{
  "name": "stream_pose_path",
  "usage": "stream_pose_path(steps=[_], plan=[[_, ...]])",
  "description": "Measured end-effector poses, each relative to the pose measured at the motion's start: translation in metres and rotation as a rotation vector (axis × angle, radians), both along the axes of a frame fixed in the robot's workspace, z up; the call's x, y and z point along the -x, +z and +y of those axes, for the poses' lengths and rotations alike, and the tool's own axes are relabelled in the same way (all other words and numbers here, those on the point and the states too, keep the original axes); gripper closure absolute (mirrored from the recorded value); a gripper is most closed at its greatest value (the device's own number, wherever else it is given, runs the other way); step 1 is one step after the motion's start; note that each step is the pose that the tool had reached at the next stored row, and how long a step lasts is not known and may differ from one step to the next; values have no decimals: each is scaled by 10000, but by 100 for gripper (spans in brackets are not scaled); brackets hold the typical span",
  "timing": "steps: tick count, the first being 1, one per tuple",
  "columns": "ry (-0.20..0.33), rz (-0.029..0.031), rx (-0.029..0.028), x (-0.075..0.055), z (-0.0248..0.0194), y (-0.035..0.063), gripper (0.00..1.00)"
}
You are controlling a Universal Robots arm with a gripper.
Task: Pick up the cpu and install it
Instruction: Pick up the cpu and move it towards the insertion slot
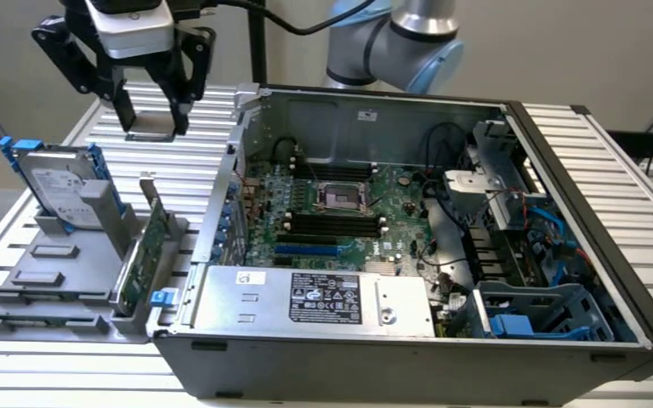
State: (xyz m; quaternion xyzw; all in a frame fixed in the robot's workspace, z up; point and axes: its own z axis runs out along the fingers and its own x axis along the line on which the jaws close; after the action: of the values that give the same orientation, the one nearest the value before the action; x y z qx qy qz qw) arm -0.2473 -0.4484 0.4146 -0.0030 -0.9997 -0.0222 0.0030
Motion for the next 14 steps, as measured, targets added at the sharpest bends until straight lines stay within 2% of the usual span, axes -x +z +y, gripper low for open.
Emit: stream_pose_path(steps=[14], plan=[[1, 0, 0, -517, 194, 0, 45]])
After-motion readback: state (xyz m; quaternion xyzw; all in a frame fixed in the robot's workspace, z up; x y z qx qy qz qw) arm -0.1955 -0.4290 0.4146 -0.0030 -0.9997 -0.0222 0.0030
